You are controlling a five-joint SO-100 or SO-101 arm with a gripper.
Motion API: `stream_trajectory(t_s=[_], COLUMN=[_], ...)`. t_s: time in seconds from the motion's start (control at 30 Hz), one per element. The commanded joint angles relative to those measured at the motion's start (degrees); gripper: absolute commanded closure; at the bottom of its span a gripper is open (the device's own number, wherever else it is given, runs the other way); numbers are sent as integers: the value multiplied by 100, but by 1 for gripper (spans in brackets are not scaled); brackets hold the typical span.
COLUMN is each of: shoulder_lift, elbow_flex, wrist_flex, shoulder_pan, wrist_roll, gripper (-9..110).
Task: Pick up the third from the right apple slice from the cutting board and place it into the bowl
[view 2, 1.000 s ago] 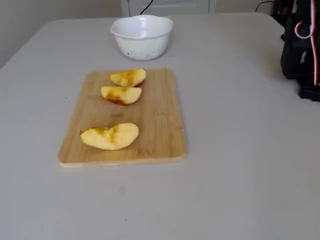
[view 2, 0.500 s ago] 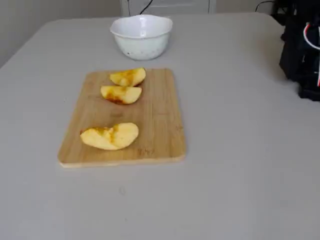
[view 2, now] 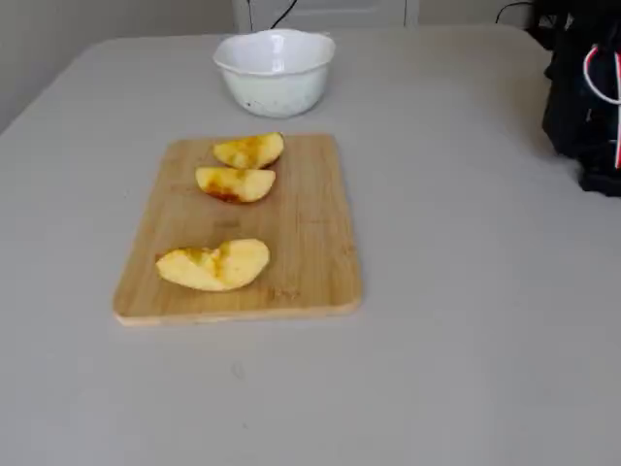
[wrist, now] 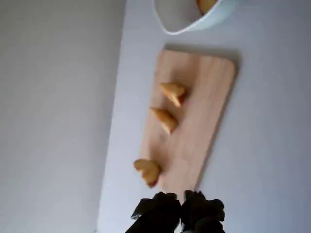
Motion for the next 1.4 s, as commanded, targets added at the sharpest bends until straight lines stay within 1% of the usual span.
stream_trajectory(t_s=[0.0, 0.13, 0.4, 0.63, 1.37], shoulder_lift=[88, 88, 88, 79, 79], elbow_flex=[1169, 2065, 2777, 2786, 2786], wrist_flex=[-457, -1002, -1494, -1494, -1494], shoulder_pan=[97, 79, 229, 562, 519], wrist_roll=[-396, -176, 352, 738, 694], gripper=[102, 102, 102, 102, 101])
